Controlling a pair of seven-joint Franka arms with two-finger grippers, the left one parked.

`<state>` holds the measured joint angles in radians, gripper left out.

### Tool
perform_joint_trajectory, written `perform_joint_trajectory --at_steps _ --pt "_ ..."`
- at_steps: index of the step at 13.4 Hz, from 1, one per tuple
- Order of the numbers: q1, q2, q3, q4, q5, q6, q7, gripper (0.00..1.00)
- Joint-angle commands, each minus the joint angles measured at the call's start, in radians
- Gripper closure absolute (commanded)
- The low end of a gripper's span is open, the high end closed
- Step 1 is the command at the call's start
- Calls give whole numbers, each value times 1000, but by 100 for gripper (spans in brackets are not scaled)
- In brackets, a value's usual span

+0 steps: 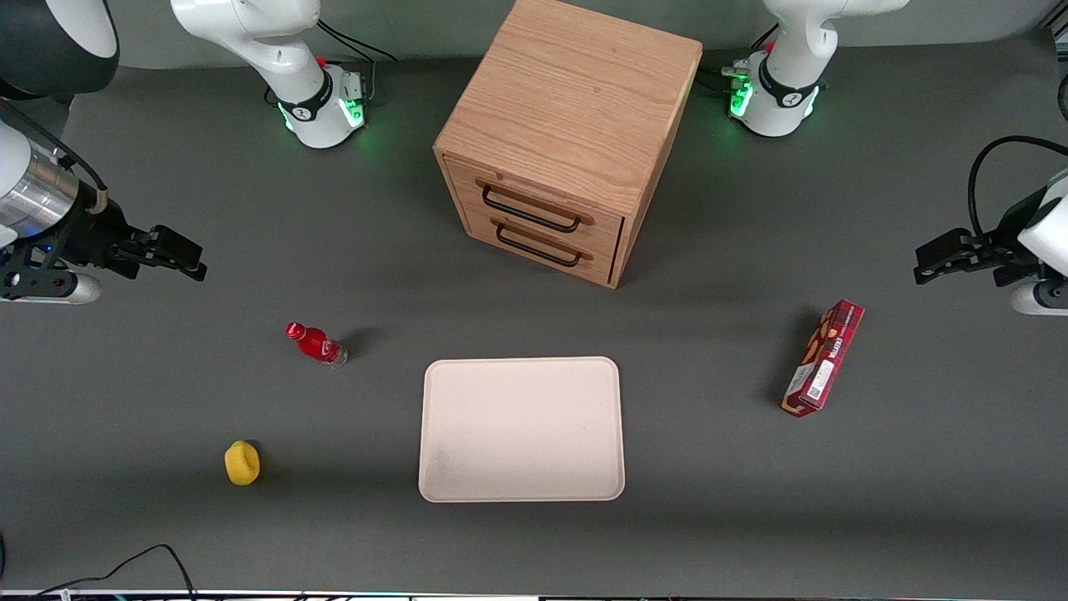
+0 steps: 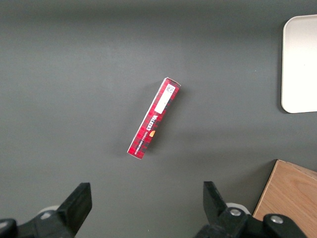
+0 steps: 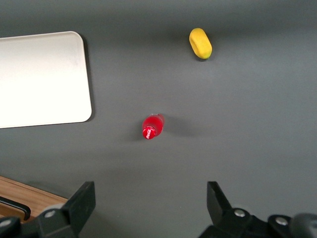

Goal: Open upper drawer
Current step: 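Move the right gripper toward the upper drawer's black handle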

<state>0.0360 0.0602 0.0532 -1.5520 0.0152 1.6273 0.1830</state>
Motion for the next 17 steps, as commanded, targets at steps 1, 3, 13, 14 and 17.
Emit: perform_joint_trajectory --at_steps 1,3,13,14,17 --pt "-16 -13 7 -11 9 -7 -2 0" --pt "-15 -8 17 -7 20 3 -2 0" --pt "40 177 407 61 167 251 -212 0" --pt "59 212 412 64 169 269 -239 0" --pt "67 320 438 127 175 231 -350 0"
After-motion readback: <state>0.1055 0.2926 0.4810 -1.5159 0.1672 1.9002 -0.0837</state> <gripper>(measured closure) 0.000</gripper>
